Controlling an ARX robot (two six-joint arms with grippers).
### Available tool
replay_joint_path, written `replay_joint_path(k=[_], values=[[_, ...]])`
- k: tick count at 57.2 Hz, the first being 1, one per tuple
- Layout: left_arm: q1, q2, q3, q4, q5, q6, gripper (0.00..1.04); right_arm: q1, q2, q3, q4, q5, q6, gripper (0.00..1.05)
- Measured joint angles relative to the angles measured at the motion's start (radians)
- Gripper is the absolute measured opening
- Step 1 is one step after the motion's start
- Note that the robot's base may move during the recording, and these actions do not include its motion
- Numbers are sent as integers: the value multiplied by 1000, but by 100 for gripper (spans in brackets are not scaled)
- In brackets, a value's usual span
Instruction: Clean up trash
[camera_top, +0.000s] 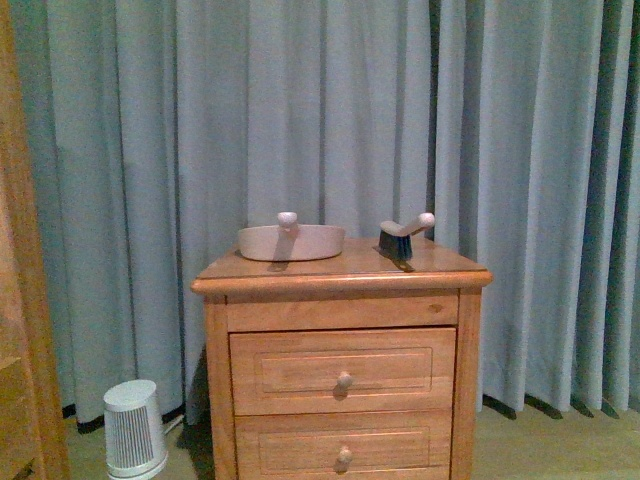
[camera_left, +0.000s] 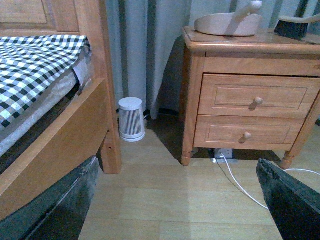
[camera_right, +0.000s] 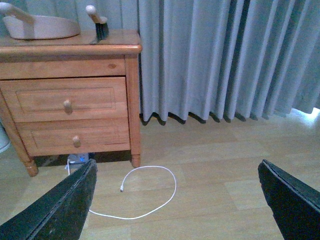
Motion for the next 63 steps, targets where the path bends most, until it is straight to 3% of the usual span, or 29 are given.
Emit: replay_joint_path(k=[63], values=[[0,0,0,0,0,0,97,0,0,0,0,0,0,97]])
